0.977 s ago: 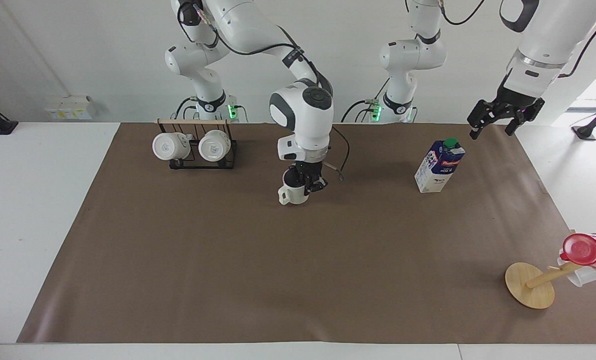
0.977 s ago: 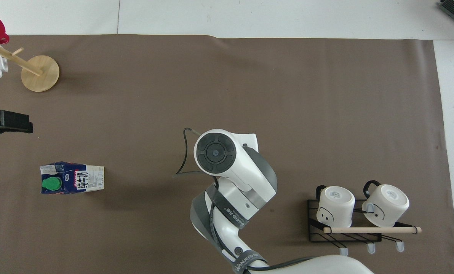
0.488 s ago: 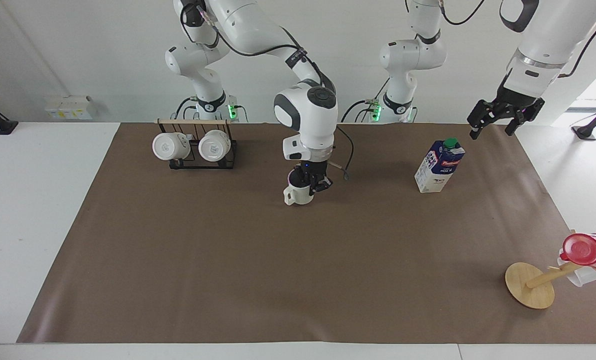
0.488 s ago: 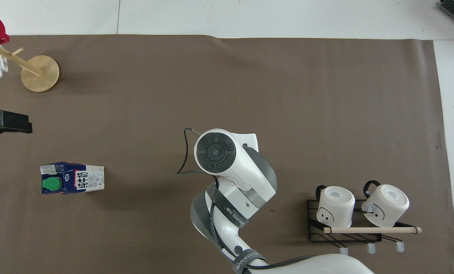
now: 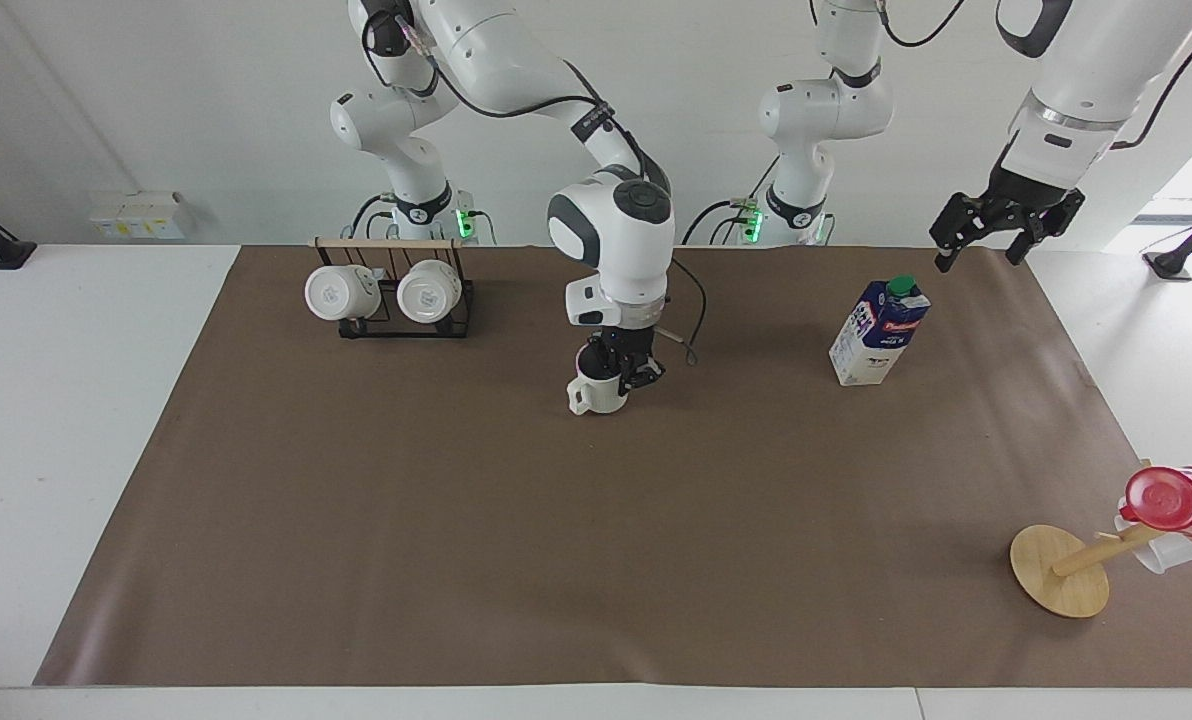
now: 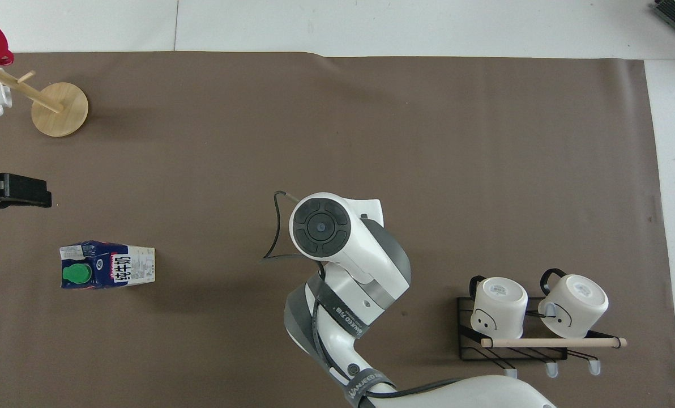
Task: Place cup and milk on table
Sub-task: 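Lower the mug with the right gripper while the left gripper grasps the carton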
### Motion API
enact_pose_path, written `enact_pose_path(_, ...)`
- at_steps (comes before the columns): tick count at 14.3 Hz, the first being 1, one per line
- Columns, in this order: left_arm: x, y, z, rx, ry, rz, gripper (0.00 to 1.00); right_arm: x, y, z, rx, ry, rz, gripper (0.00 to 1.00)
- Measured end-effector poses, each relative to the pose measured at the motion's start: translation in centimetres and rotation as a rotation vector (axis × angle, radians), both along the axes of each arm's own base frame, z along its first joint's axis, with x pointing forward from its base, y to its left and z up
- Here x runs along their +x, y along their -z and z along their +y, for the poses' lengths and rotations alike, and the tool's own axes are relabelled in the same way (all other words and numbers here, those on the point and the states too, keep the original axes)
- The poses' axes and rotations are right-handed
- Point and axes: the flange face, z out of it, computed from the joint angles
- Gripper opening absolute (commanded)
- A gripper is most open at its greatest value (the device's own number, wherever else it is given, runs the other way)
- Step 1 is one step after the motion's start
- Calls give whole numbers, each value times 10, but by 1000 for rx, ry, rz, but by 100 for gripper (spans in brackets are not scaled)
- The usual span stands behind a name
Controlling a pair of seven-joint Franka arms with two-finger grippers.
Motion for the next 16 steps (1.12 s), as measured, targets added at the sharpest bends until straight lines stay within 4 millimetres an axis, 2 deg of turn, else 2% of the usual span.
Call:
enact_pose_path(6, -34, 53, 1, 7, 36, 24, 100, 0, 7, -5, -7, 4, 8, 0)
enact_pose_path(8, -45, 72, 1, 9, 38, 9, 100, 0, 7, -5, -6, 4, 6, 14)
enact_pose_path(11, -65, 108, -2, 13, 56, -21, 100, 1, 6, -4, 7, 3, -6, 17)
enact_pose_path(12, -70, 116, -4, 15, 68, -29, 100, 1, 5, -3, 12, 3, -9, 22)
enact_pose_path(13, -73, 120, -4, 16, 81, -39, 100, 1, 6, -3, 13, 3, -10, 36)
enact_pose_path(15, -74, 124, -4, 17, 96, -50, 100, 1, 6, -3, 14, 3, -10, 80)
enact_pose_path(16, -75, 128, -4, 17, 102, -53, 100, 1, 6, -3, 13, 3, -10, 93)
